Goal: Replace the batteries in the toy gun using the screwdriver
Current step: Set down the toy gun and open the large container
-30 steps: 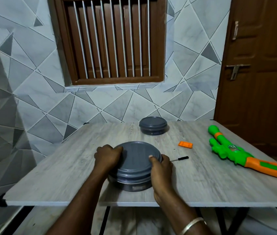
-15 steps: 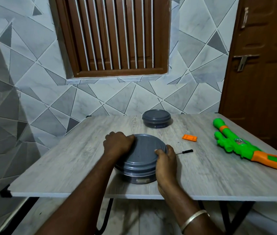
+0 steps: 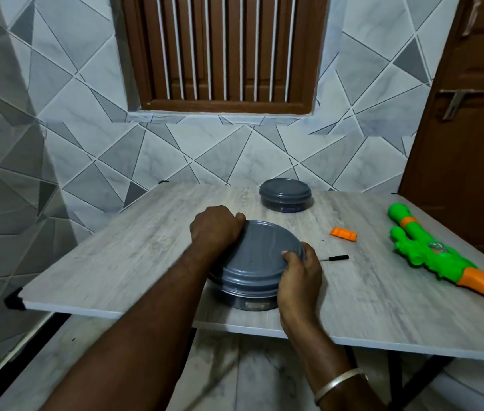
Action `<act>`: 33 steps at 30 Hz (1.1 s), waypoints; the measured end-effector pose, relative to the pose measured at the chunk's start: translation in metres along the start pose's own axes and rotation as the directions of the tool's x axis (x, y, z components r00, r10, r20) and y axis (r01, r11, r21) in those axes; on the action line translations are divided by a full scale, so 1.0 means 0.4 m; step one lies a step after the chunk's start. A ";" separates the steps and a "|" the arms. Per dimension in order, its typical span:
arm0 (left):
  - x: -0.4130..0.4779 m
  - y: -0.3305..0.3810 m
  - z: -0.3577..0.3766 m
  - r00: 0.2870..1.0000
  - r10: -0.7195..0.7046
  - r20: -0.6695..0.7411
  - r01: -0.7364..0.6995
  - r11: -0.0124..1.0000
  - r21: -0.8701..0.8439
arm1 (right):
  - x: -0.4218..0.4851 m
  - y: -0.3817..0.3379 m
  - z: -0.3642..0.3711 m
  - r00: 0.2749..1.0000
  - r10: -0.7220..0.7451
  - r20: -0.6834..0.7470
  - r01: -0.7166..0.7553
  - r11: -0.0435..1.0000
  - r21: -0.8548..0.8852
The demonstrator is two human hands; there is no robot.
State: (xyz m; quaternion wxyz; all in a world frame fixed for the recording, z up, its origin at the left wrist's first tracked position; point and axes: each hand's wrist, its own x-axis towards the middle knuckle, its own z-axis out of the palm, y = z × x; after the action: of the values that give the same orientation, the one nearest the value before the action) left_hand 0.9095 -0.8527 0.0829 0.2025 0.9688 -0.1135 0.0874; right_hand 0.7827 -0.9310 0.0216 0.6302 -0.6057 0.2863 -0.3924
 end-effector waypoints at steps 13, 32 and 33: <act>0.025 0.005 0.016 1.000 0.008 0.021 -0.007 0.999 -0.049 | 0.003 0.008 -0.005 0.999 -0.047 -0.010 0.047 0.999 -0.015; 0.049 -0.005 -0.034 0.978 -0.025 0.206 0.112 0.898 -0.425 | 0.004 -0.005 -0.016 1.000 -0.004 0.027 0.001 0.994 0.105; 0.046 -0.011 -0.037 0.977 -0.029 0.212 0.124 0.882 -0.454 | 0.000 -0.009 -0.015 0.999 0.022 0.033 -0.026 0.989 0.148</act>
State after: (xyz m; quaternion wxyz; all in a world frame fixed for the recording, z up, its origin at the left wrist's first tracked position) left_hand 0.9263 -0.8462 0.0985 0.4193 0.8996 -0.1121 -0.0475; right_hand 0.7772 -0.9343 0.0244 0.6827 -0.5596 0.2536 -0.3956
